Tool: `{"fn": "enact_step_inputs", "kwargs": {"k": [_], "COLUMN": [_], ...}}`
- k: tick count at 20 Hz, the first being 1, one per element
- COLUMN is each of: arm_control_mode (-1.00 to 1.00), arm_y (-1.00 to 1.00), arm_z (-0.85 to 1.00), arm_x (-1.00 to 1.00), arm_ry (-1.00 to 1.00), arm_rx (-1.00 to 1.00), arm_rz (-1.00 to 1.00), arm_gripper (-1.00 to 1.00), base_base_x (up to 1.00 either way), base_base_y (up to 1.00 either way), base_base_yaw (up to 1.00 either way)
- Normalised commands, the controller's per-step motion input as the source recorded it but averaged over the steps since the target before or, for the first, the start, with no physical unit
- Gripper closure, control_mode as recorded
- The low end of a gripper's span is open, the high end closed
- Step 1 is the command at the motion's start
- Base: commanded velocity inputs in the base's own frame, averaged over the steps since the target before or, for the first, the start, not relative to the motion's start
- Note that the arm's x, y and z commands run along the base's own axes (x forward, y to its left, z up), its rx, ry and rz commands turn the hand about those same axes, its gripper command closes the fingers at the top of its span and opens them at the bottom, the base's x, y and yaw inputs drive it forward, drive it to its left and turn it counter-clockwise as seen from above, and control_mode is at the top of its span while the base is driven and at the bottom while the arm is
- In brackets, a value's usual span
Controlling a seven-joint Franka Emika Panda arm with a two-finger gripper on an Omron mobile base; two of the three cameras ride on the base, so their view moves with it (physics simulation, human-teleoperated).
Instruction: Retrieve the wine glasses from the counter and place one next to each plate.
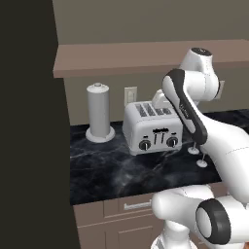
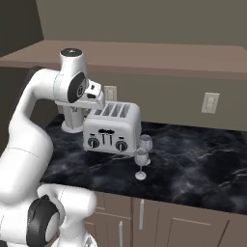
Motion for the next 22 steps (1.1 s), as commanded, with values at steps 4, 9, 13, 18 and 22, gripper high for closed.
{"fn": "enact_step_inputs", "kwargs": {"k": [4,9,13,18,22], "arm_control_mode": [-1.00,-1.00,-1.00,-1.00,-1.00], "arm_y": [0.00,-0.01,-0.04,-0.08,-0.35], "arm_z": [-0.01,-0.14,0.05,0.15,0.04], "arm_x": [-0.22,-0.49,-0.70,-0.55,-0.54], "arm_ry": [-0.05,0.00,-0.02,-0.01,0.00], "arm_rx": [0.00,0.00,0.00,0.01,0.12], "arm_rz": [0.00,-0.02,-0.25,-0.41,-0.50], "arm_gripper": [-1.00,-1.00,-1.00,-1.00,-1.00], "base_base_x": [0.00,0.00,0.00,0.00,0.00], "base_base_y": [0.00,0.00,0.00,0.00,0.00], "base_base_yaw": [0.00,0.00,0.00,0.00,0.00]}}
